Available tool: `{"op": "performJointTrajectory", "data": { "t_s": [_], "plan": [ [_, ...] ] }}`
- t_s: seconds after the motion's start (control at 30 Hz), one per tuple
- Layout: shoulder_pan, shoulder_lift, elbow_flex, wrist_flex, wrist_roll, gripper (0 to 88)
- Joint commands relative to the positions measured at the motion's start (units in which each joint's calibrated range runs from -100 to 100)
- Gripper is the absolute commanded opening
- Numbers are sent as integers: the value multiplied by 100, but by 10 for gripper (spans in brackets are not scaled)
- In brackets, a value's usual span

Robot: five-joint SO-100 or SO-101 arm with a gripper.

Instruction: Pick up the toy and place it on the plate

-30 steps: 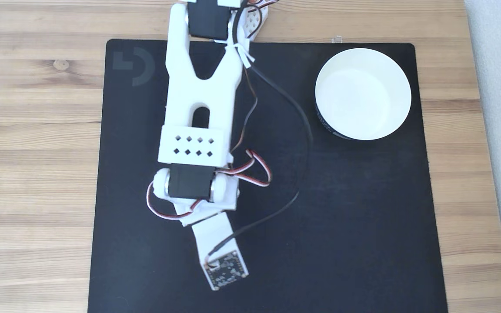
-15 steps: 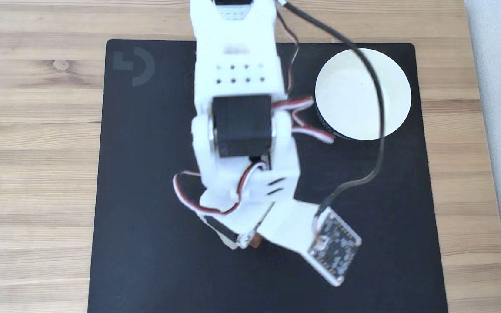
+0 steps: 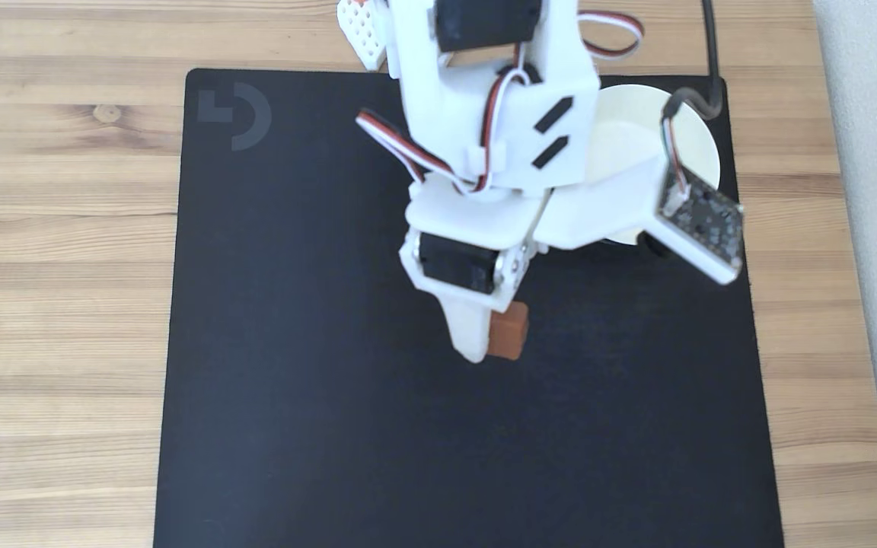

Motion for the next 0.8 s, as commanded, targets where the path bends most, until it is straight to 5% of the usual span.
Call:
{"op": "performJointTrajectory", "data": {
  "t_s": [0.0,0.4,0.77],
  "plan": [
    [-364,-864,731,-111,15,24],
    [-2614,-3331,4426,-1609,-246,25],
    [-3735,-4648,7085,-3303,-382,25]
  ]
}}
